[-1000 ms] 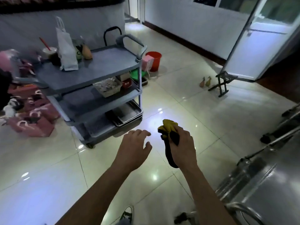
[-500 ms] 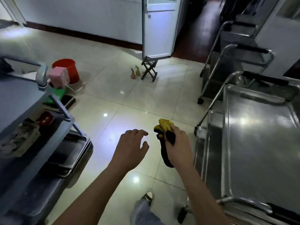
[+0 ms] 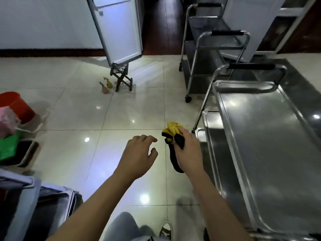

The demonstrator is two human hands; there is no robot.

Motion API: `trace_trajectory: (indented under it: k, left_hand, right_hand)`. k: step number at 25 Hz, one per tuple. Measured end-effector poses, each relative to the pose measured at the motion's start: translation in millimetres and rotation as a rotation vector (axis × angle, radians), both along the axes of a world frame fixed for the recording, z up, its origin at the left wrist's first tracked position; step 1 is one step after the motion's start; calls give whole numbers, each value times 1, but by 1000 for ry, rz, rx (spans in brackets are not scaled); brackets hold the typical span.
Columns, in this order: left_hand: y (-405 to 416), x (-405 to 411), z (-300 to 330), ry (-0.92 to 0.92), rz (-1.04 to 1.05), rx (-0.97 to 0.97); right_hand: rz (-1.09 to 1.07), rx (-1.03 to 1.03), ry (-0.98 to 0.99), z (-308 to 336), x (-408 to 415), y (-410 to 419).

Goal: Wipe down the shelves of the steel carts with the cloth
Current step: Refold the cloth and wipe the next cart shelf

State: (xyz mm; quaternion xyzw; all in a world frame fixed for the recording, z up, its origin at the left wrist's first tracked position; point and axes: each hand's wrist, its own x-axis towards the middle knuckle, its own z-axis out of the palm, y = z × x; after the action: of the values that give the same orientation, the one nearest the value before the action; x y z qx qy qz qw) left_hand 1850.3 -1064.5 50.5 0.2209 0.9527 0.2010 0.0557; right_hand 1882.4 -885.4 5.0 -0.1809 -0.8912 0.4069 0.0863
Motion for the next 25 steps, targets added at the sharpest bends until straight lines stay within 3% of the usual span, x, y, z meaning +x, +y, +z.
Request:
trace_trajectory:
  k: [6, 14, 20, 25]
  left_hand:
    - [28, -120, -15, -18, -232, -6]
    - [35, -282, -53, -27, -574, -94]
    - [81, -338, -101, -166, -779, -158]
    - [158, -381, -155, -201, -914, -229]
  right_hand:
    - [-183, -3, -41, -17, -71, 23]
    - [-508, -55, -54, -52, -180, -16]
    - [-763, -195, -204, -96, -208, -11]
    - [-901, -265, -264, -161, -248, 41]
